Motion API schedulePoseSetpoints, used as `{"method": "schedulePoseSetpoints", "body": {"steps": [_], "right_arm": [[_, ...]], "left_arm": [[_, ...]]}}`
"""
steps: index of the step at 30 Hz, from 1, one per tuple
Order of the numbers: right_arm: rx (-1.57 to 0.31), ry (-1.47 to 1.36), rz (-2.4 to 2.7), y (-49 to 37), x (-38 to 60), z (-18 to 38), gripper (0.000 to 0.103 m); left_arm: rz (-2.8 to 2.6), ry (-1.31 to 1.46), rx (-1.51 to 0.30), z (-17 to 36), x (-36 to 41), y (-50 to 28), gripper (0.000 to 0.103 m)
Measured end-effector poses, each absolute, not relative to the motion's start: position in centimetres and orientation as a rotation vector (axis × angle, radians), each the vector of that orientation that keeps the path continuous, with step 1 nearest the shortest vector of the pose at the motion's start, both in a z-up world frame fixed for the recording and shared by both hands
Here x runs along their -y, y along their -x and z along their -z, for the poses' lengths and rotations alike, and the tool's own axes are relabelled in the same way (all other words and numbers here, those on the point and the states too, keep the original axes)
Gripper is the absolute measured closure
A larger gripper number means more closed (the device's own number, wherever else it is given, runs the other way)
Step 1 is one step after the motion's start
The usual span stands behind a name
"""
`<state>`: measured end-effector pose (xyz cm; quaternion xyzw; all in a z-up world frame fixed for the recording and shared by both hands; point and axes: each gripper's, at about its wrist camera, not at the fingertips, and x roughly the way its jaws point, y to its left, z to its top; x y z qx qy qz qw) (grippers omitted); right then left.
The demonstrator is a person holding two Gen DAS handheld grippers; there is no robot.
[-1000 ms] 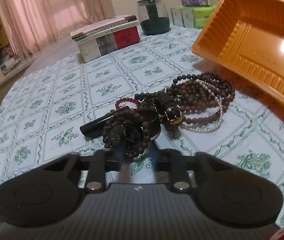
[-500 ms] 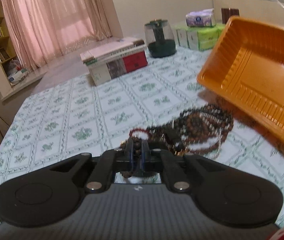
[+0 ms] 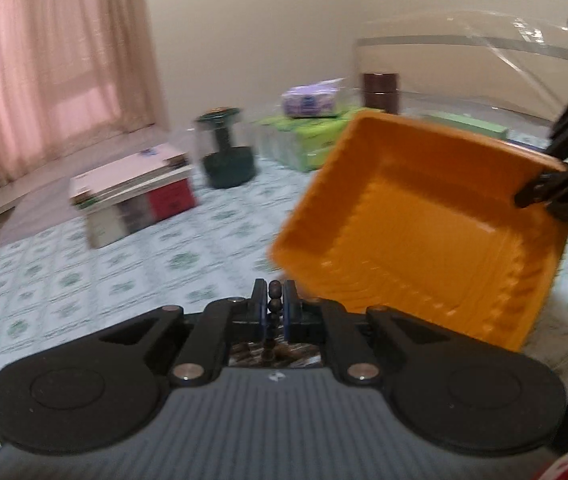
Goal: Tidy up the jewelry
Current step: 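Drop a dark beaded bracelet in the tray with left while right holds tray, then grasp the metal-band watch in the pile with the left gripper and lift it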
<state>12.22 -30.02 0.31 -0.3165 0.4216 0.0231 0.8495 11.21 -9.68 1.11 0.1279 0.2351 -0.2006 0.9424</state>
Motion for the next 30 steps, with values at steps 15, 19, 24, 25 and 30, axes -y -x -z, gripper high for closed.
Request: {"method": "schedulePoseSetpoints", "body": {"steps": [15,19,24,25,30], "right_arm": [[-0.886,0.65,-0.05,-12.2,30.3,-0.2,0.099],[-0.884,0.647,-0.05,-12.3,30.3,-0.2,0.099],[-0.883,0.643,-0.049,-12.2,30.3,-0.2,0.099],[-0.882,0.643,-0.049,-12.2,30.3,-0.2,0.099],[-0.878,0.642,-0.046,-12.1,30.3,-0.2,0.099]], "left_arm": [[0.636,-0.261,-0.54,2.5,18.1,-10.3,0.096],[0.642,-0.23,-0.584,3.4,18.2,-9.9,0.069],[0.619,-0.194,-0.611,3.8,16.4,-9.0,0.069],[0.603,-0.187,-0.614,3.9,15.7,-8.9,0.069],[0.467,-0.169,-0.605,3.8,11.5,-8.1,0.069]]}}
